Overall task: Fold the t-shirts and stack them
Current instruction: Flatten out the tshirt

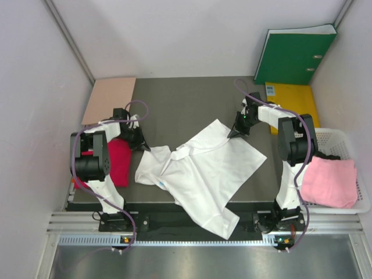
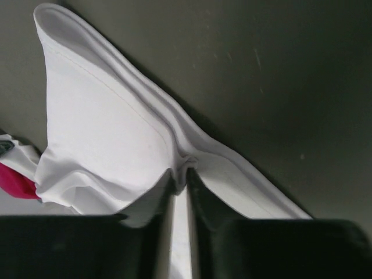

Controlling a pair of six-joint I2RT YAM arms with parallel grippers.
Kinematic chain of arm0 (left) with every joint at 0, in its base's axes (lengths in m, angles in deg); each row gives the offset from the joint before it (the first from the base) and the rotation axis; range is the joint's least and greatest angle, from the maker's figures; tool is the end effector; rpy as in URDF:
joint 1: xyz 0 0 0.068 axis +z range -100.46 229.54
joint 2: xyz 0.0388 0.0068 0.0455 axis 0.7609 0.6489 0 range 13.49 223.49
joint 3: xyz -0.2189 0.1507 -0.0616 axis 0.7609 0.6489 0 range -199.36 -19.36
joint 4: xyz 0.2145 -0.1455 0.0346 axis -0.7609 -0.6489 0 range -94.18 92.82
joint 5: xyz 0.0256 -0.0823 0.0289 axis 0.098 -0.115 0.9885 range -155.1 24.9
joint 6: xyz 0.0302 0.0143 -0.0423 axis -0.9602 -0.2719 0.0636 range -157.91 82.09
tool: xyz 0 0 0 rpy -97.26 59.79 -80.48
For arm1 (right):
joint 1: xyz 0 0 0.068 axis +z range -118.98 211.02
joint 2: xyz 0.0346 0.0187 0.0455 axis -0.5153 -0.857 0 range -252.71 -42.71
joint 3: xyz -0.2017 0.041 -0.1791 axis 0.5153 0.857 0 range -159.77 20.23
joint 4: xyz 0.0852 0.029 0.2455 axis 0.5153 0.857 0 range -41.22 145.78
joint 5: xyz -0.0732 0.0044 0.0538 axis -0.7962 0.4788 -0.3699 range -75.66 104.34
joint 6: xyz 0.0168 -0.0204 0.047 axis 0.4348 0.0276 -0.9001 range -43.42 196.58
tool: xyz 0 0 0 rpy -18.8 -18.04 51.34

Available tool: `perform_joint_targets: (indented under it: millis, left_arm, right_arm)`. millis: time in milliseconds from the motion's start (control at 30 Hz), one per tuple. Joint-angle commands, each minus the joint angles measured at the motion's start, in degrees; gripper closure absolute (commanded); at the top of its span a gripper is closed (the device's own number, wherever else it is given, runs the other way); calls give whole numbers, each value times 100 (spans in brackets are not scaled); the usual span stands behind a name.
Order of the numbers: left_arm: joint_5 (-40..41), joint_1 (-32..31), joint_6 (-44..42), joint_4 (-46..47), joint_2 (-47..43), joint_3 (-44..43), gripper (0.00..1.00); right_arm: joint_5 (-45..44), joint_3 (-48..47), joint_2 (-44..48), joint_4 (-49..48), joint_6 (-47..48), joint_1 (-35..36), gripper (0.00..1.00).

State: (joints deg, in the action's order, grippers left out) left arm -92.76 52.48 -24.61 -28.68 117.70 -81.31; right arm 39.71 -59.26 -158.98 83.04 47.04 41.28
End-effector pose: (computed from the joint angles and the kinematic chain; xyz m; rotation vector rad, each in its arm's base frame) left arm 0.3364 0.0007 0.1478 -0.2996 2.8025 -0.7270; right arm 0.3943 0.0867 0.1511 0.3760 2.8603 0.7739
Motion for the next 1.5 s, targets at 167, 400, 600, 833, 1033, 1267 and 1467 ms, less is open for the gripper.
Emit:
perform_joint_targets:
  millis: [167,400,600,833,1033,1267,1467]
  left_arm:
    - [313,-21,-143,-136,48,-247,100]
    - [401,-13,-161,-242,127,-396,100]
    - [551,-13,-152,-365,30,-607,100]
    - [1025,-13,444,-304,-856,-1643,100]
    - [1026,-13,1087,302,-1375,-2830,100]
    - [938,-92,1140,154,-2140,-3701,100]
    - [1473,-92,754,-530,-3300,-4183,100]
  right_arm:
    - [-225,-515,7,229,106,213,100]
    - [-532,-1287,447,1257,501,195,100]
    - [-594,-2210,368,1838,660,160,100]
    - [-410,-2818,455,1259,405,46,100]
    - [-813,-3416,1079,1021,651,29,100]
    - [-1744,-2987,3020,925,1046,20,100]
    - [-2403,-2467,5077,941,1310,20,100]
